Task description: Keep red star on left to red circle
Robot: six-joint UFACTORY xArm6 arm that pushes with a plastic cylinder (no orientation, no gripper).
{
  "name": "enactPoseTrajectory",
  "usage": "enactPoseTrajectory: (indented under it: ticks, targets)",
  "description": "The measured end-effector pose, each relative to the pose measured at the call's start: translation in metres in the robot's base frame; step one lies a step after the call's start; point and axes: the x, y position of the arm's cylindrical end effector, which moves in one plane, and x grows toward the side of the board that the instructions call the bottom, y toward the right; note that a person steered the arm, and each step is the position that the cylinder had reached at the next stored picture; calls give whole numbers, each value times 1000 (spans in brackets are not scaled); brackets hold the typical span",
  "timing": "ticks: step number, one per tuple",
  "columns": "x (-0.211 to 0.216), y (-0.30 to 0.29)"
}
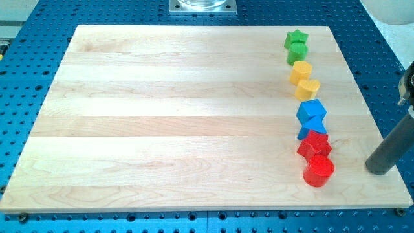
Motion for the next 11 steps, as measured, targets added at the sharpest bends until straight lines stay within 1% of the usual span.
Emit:
enactPoseTrajectory:
  ticks: [2,3,4,5,7,9,10,11]
  targets:
    - [0,0]
    - [-36,-1]
    - [-48,-16]
    - [-50,-17]
    - [-51,-73]
    - [-51,-106]
    - [-49,-141]
    - [-49,-145]
